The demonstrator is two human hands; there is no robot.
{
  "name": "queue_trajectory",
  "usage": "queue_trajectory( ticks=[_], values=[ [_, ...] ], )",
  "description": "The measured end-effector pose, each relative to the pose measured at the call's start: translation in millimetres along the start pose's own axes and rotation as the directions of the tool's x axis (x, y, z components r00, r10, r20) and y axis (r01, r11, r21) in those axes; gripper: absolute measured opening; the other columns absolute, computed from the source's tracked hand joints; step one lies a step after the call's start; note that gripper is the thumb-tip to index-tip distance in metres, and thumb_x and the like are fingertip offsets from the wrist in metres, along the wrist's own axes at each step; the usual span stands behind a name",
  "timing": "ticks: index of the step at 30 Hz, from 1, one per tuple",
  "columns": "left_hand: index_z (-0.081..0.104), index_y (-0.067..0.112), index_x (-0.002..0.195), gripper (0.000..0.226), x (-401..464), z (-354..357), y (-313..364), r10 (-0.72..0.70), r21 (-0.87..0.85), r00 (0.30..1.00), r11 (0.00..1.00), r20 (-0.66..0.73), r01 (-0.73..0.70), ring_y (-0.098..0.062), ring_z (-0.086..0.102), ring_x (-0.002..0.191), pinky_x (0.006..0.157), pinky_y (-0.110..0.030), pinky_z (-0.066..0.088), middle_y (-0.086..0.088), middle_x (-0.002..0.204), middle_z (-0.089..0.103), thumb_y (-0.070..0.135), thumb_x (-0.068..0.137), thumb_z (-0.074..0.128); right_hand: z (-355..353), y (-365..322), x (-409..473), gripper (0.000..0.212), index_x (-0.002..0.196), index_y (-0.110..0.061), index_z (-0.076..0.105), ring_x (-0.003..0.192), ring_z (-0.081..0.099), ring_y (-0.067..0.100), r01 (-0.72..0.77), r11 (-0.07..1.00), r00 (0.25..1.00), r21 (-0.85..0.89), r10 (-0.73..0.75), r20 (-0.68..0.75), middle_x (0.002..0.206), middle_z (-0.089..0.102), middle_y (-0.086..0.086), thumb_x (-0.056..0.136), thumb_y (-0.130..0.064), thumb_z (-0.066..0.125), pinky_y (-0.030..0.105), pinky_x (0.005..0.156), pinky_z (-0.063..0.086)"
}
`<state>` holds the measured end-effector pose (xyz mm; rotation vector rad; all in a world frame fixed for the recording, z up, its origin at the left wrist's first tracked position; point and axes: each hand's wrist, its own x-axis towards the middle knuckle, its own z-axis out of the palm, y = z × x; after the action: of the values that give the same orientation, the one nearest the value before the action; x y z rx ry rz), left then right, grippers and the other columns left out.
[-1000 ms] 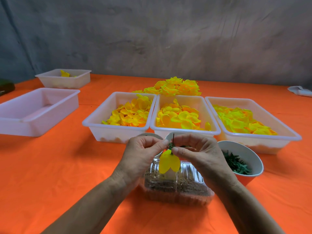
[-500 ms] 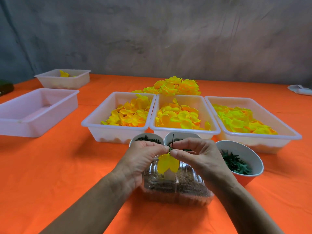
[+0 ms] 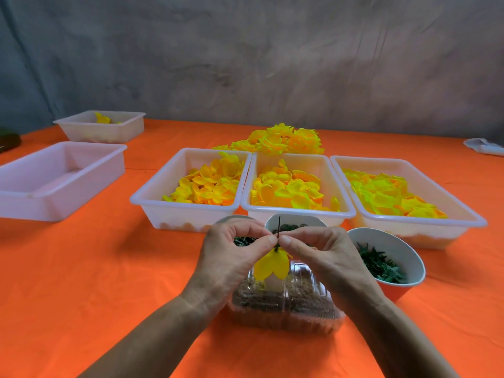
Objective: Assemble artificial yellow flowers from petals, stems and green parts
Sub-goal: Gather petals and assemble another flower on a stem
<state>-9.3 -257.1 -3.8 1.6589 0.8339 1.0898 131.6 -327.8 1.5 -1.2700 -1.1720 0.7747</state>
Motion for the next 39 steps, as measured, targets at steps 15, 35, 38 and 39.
queue_trajectory(
  ticks=[15,35,38,39],
  values=[
    [0.074,0.022,0.065,0.018,0,-1,-3,0.140,0.278,0.990,0.950,0.025,-0.141,0.005,0.060,0.086,0.074,-0.004,0.040,0.014,0.087,0.066,0.006,0.069,0.080,0,6,2,0.024,0.061,-0.028,0.072,0.071,0.064,0.003,0.041,0.985,0.999,-0.170,-0.043,-0.008,0.071,0.071,-0.006,0.072,-0.008,0.079,0.025,0.070,0.051],
    [0.076,0.023,0.069,0.011,10,-6,-9,0.108,0.186,0.982,0.973,0.158,-0.137,-0.007,0.064,0.095,0.087,-0.036,0.051,0.006,0.093,0.068,0.013,0.069,0.082,-5,5,5,0.016,0.066,-0.024,0.076,0.079,0.069,0.022,-0.021,0.989,1.000,-0.148,0.023,0.007,0.080,0.074,0.003,0.072,-0.009,0.078,0.043,0.078,0.055],
    [0.075,0.021,0.070,0.009,12,-7,-9,0.104,0.217,0.975,0.965,0.198,-0.147,-0.007,0.063,0.096,0.090,-0.035,0.050,0.006,0.094,0.068,0.015,0.070,0.081,-6,6,5,0.014,0.066,-0.024,0.076,0.079,0.069,0.021,-0.033,0.986,0.999,-0.162,0.035,0.012,0.081,0.074,0.003,0.072,-0.012,0.078,0.040,0.076,0.055],
    [0.075,0.021,0.070,0.008,12,-7,-10,0.106,0.224,0.973,0.963,0.204,-0.152,-0.006,0.063,0.096,0.089,-0.032,0.050,0.006,0.094,0.068,0.015,0.070,0.081,-6,6,5,0.012,0.067,-0.024,0.076,0.078,0.069,0.019,-0.037,0.987,0.999,-0.159,0.040,0.015,0.081,0.074,0.003,0.072,-0.013,0.078,0.038,0.074,0.055]
  ],
)
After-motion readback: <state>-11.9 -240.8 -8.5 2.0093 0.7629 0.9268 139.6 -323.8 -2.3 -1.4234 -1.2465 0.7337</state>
